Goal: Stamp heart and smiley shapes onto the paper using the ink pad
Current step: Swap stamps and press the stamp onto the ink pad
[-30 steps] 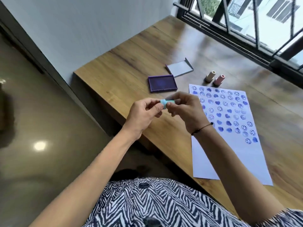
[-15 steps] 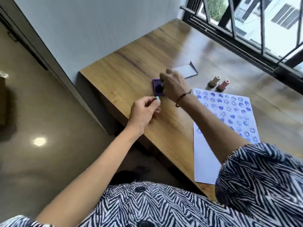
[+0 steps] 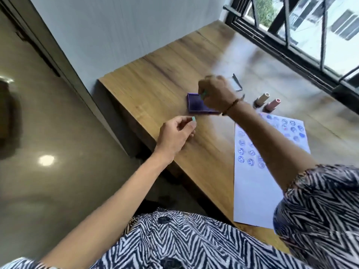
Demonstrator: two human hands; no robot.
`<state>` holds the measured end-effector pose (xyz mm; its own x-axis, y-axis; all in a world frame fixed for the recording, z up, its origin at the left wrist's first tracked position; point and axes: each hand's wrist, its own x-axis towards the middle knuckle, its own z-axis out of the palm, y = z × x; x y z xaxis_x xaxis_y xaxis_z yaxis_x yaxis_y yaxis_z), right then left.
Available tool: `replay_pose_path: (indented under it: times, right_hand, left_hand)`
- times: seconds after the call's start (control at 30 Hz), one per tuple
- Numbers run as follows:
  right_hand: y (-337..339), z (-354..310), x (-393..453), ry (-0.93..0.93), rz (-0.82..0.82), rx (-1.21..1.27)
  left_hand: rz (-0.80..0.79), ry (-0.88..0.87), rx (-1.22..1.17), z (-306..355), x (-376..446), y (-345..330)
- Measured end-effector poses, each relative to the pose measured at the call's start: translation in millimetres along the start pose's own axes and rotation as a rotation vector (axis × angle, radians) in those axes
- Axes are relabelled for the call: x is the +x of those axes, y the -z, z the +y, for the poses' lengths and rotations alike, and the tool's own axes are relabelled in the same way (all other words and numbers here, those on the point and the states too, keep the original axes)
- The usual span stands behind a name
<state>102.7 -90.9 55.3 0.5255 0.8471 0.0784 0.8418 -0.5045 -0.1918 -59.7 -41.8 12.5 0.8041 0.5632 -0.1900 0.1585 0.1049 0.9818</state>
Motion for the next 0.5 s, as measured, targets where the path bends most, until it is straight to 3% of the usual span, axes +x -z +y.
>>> replay_pose_path:
  times: [0.37,0.5]
  right_hand:
    - [-1,0,-8,-0.098,-0.096,0.022]
    - [13,20,-37,-0.391,0.235,0.471]
  left_hand:
    - [-0.045,-0.035,0.085,-3,-1,-3]
    - [-0.135,-0.071,0.098,2,-3,-13]
